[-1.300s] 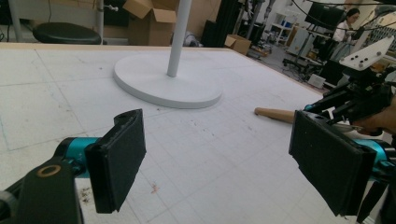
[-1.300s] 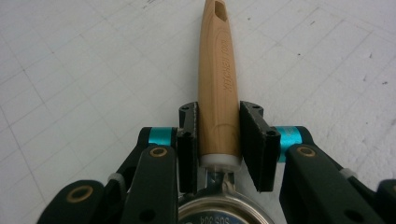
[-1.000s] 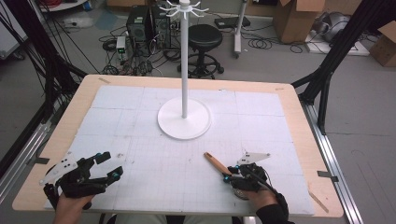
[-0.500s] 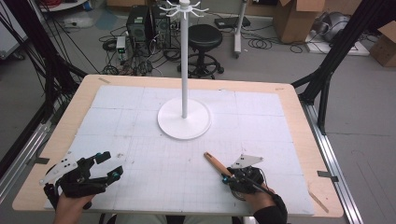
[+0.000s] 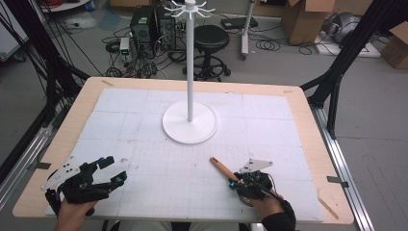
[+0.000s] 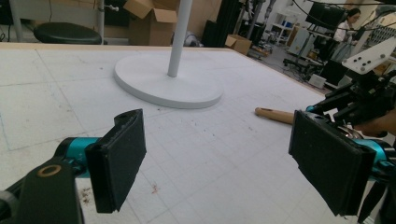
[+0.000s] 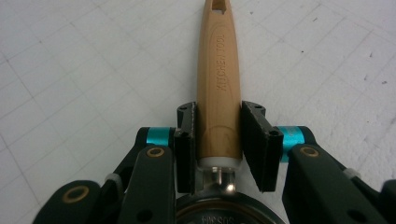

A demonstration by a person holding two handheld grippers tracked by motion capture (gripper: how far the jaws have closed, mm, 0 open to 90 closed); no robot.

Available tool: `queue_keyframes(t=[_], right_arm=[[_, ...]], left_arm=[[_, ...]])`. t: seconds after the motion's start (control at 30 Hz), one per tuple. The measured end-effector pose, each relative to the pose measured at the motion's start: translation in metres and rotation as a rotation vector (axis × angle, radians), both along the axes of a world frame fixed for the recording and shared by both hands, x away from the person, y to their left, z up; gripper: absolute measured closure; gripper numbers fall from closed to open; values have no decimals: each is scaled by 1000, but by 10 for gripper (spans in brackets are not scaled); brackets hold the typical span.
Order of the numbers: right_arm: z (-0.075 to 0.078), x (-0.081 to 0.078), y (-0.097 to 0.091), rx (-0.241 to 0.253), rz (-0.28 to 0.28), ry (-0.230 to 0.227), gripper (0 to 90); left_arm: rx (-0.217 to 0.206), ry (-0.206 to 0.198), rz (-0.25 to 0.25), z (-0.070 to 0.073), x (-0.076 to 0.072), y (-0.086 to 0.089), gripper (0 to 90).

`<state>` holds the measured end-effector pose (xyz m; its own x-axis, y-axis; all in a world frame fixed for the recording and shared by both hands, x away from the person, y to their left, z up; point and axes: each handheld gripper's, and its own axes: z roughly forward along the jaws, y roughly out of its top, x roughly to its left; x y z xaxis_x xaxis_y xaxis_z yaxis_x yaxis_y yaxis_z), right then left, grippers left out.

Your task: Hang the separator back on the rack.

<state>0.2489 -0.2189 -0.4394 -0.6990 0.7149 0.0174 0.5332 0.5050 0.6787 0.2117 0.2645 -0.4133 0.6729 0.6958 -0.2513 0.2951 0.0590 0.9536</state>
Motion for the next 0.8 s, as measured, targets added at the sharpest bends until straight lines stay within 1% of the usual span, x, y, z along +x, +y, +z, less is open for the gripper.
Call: queue_keyframes(t=[0.2,0.3,0.37,0.43,0.47,0.57,0.63,0.67,0.8], right_arm=[[0,1,-3,28,-3,14,676],[0,1,-3,28,1,11,678],[1,1,-3,20,1,3,697],[2,1,-5,30,-2,6,698],[1,1,-5,31,4,17,697],[1,1,-4,30,7,20,696],[2,0,-2,3,12,7,694],[2,1,-1,2,8,18,695],[3,0,0,-17,2,14,700]], left_arm=[[1,0,0,0,0,0,192],[0,0,0,0,0,0,192],[2,0,0,0,0,0,192],[5,1,-1,0,0,0,192],[4,2,0,0,0,0,192],[3,0,1,0,0,0,192],[4,1,1,0,0,0,192],[5,3,0,0,0,0,192],[3,1,0,0,0,0,192]])
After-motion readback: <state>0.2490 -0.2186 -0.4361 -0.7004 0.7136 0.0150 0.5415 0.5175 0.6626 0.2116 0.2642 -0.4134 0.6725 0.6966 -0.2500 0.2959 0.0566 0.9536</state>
